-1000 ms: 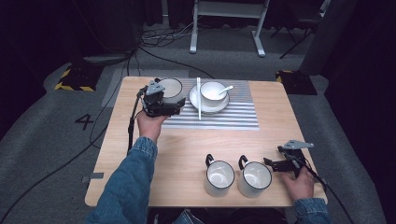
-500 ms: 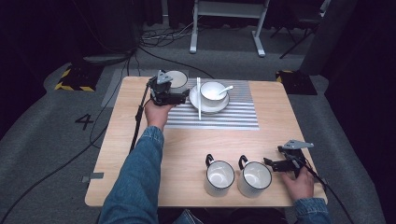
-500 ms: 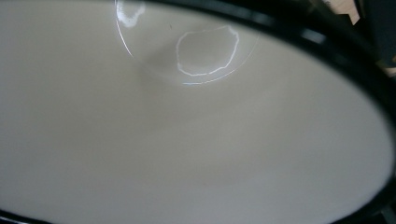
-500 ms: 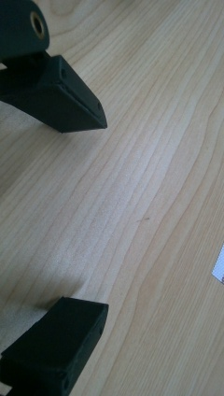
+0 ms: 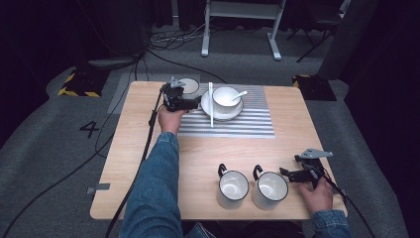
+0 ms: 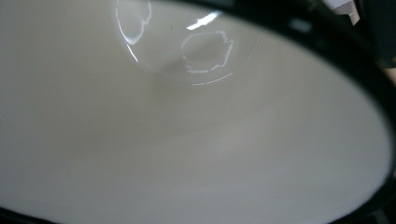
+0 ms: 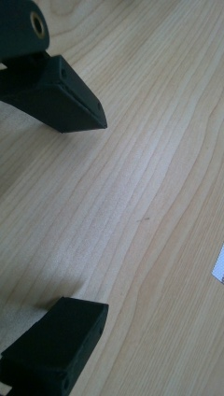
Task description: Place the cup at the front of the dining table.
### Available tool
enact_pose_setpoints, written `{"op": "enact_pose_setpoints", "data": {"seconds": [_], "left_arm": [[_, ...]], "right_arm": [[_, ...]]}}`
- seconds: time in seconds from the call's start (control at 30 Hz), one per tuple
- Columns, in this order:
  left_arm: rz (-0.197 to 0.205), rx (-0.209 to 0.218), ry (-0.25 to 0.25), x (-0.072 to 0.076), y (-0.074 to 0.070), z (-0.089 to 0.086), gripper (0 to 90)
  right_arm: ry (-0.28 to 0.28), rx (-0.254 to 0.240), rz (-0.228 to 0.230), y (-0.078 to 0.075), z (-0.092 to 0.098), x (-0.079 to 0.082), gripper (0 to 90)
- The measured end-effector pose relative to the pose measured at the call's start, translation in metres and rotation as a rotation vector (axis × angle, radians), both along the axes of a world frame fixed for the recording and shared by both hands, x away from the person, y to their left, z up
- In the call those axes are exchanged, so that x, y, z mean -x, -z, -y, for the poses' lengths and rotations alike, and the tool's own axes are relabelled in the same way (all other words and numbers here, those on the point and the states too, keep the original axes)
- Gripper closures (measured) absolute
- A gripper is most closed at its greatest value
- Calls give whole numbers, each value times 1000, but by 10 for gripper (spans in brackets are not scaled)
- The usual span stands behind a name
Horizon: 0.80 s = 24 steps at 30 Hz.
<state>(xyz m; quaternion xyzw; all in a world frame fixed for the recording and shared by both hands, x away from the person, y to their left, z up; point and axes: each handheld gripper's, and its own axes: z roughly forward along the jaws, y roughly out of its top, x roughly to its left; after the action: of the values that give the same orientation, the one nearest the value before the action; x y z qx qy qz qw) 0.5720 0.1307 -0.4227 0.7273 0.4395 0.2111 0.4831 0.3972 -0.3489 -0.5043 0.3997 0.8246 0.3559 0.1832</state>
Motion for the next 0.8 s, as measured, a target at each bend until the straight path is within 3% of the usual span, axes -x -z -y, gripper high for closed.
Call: {"op": "enact_pose_setpoints", "data": {"seconds": [0.1,0.17,0.3,0.5,0.8], "left_arm": [[-28,-59,8,-2,6,4,34],[-40,-69,0,-2,11,4,34],[-74,-51,-30,-3,23,2,33],[-141,-37,-21,-4,36,1,31],[-150,-57,-8,-5,47,9,30]], "right_arm": [[1,-1,-1,0,0,0,102],[0,0,0,0,0,0,102],[0,0,-1,0,0,0,102],[1,-1,-1,0,0,0,102],[0,0,-1,0,0,0,102]]}}
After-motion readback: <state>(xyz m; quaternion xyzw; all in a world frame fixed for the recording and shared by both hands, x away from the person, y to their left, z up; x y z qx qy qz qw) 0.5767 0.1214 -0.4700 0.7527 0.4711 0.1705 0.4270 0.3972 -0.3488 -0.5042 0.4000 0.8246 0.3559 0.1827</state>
